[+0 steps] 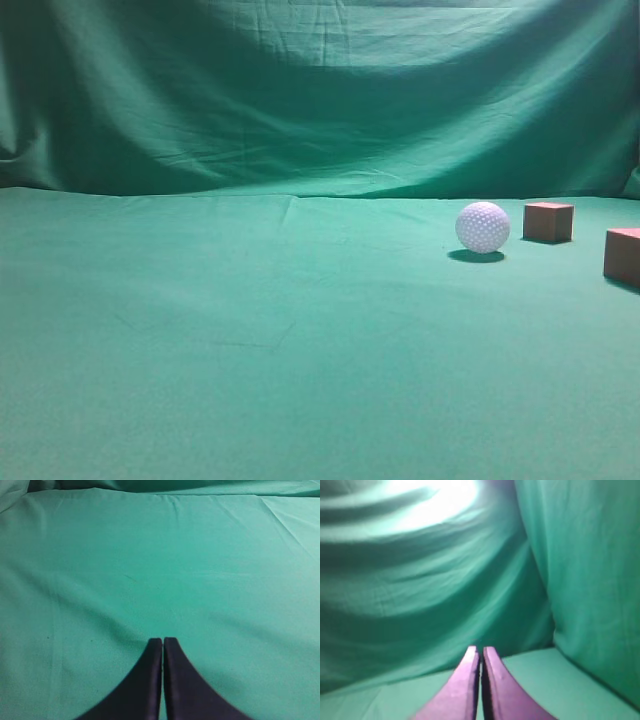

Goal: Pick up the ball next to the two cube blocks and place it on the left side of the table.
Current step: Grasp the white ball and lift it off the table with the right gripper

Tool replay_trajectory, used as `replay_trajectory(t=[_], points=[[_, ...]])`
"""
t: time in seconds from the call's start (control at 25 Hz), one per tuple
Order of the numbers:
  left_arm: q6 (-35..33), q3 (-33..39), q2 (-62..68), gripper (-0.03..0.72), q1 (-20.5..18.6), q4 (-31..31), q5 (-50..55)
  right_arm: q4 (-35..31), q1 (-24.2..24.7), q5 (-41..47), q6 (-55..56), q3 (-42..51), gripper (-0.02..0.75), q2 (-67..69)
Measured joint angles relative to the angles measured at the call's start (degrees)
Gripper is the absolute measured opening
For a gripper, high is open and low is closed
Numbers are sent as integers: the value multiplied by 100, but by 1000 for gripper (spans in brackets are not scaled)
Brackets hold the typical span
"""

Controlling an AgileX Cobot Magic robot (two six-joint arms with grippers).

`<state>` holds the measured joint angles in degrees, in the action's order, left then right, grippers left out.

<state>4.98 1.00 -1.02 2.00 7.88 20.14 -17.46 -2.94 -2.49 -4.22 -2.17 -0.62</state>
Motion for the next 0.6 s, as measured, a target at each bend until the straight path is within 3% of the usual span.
replay_trajectory(t=[0.36, 0.6], points=[[0, 0, 0, 0, 0, 0, 0, 0, 0, 3396, -380, -1950, 0, 1709], [0, 0, 0, 0, 0, 0, 0, -117, 0, 4108, -903, -2493, 0, 2974]])
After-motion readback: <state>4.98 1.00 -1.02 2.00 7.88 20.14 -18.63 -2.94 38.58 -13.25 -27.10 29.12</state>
